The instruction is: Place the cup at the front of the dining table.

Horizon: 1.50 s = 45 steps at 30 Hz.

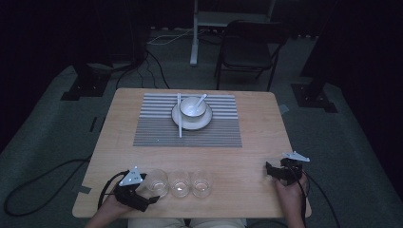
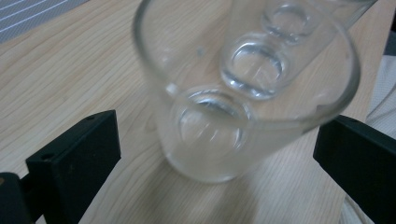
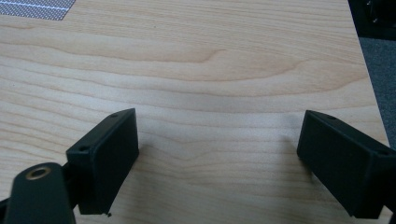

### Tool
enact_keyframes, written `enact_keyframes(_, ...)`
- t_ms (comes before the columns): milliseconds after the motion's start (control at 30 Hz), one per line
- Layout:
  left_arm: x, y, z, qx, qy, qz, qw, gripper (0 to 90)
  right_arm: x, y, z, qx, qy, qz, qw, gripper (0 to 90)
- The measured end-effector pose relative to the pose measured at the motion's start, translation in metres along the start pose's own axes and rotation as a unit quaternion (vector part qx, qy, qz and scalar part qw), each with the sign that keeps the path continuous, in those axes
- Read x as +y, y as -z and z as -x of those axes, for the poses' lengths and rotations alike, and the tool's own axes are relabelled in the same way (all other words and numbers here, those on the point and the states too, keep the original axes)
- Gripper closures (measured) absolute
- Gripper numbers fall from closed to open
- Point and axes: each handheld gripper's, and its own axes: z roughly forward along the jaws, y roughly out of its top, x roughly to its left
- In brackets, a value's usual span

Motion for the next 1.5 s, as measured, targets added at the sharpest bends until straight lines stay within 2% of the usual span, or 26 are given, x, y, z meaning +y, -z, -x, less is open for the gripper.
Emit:
enact_keyframes(200,0.005,-0.007,0.003,-0.007,-0.010,0.000,0.9999,0.8,0.000,0.000,0.000,0.000,0.000,0.000,1.0000,12.0)
enact_keyframes(333,0.008,-0.011,0.005,-0.003,-0.006,0.006,1.0000,0.8,0.000,0.000,0.000,0.000,-0.001,0.000,1.0000,12.1)
enact_keyframes(367,0.008,-0.011,0.005,-0.007,-0.005,0.009,0.9999,0.8,0.000,0.000,0.000,0.000,0.000,0.000,1.0000,12.1)
enact_keyframes(600,0.007,-0.014,0.006,0.005,-0.012,0.022,0.9997,0.9,0.000,0.000,0.000,0.000,0.000,0.000,1.0000,12.1)
enact_keyframes(667,0.007,-0.014,0.006,0.005,-0.012,0.022,0.9997,1.6,0.000,0.000,0.000,0.000,0.000,0.000,1.0000,12.1)
enact_keyframes(700,0.007,-0.015,0.005,0.007,-0.006,0.031,0.9995,4.9,0.000,0.000,0.000,0.000,0.000,0.000,1.0000,12.1)
enact_keyframes(833,0.006,-0.016,0.004,0.010,-0.008,0.036,0.9992,5.5,0.000,0.000,0.000,0.000,0.000,0.000,1.0000,12.1)
enact_keyframes(867,0.007,-0.019,0.004,0.019,-0.012,0.037,0.9991,5.5,0.000,0.000,0.000,0.000,0.000,0.000,1.0000,12.1)
enact_keyframes(900,0.008,-0.020,0.005,0.017,-0.016,0.038,0.9990,5.5,0.000,0.000,0.000,0.000,0.000,0.000,1.0000,12.1)
enact_keyframes(933,0.008,-0.021,0.006,0.024,-0.016,0.039,0.9988,5.4,0.000,0.000,0.000,0.000,0.000,0.000,1.0000,12.1)
enact_keyframes(1067,0.009,-0.024,0.008,0.031,-0.027,0.036,0.9985,5.6,0.000,0.000,0.000,0.000,0.000,0.000,1.0000,12.1)
enact_keyframes(1233,0.008,-0.025,0.008,0.022,-0.031,0.036,0.9986,15.2,0.000,0.000,0.000,0.000,0.000,0.000,1.0000,12.1)
enact_keyframes(1300,0.007,-0.027,0.009,0.026,-0.034,0.036,0.9985,15.2,0.000,0.000,0.000,0.000,0.000,0.000,1.0000,12.1)
enact_keyframes(1333,0.007,-0.028,0.009,0.034,-0.036,0.037,0.9981,17.4,0.000,0.000,0.000,0.000,0.000,0.000,1.0000,12.1)
enact_keyframes(1500,0.005,-0.031,0.007,0.034,-0.038,0.031,0.9982,20.4,0.000,0.000,0.000,0.000,0.000,0.000,1.0000,12.1)
